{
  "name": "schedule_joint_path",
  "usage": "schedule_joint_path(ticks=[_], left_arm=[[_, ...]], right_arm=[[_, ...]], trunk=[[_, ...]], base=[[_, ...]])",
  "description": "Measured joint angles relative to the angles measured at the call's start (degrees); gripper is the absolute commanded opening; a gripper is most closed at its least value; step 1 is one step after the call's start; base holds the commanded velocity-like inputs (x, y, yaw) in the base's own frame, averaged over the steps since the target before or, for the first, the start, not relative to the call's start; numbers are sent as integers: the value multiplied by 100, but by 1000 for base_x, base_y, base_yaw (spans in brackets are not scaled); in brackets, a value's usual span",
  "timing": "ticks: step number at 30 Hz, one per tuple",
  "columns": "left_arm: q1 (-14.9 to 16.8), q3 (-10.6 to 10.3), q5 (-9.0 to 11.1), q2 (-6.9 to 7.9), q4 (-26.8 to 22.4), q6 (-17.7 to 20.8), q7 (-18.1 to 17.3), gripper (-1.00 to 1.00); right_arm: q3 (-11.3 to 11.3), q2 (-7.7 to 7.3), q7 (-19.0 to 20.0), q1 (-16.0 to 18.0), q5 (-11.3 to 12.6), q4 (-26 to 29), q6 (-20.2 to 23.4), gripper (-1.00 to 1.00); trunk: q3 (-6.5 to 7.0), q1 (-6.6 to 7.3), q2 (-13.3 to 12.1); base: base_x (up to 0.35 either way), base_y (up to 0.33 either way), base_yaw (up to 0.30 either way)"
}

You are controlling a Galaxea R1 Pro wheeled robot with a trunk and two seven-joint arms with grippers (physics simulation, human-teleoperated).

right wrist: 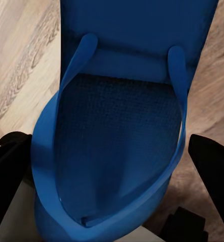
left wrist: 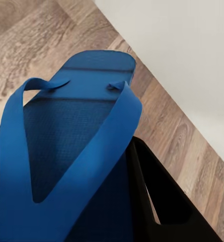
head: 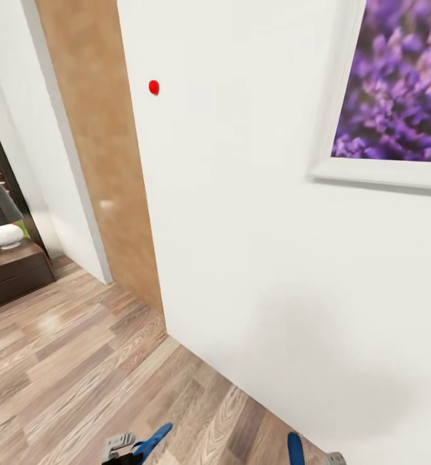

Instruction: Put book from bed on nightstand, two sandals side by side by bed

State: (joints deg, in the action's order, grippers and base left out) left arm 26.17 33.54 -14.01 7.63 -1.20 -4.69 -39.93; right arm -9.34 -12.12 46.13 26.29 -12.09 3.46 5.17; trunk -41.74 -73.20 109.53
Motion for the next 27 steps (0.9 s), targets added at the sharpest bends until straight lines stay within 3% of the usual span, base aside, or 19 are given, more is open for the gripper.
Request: schedule_joint_path(ticks=[11, 27], left_arm=[[2, 0, 1, 0, 0, -1, 1, -100], [-2, 6, 3, 0, -1, 4, -3, -100]], right_arm=[[0, 0, 0, 0, 0, 0, 0, -100], [-7, 0, 0, 0, 3, 0, 0, -100]], trunk=[[0, 0, 0], [0, -3, 0]], base=[[306, -70, 277], [19, -6, 277]])
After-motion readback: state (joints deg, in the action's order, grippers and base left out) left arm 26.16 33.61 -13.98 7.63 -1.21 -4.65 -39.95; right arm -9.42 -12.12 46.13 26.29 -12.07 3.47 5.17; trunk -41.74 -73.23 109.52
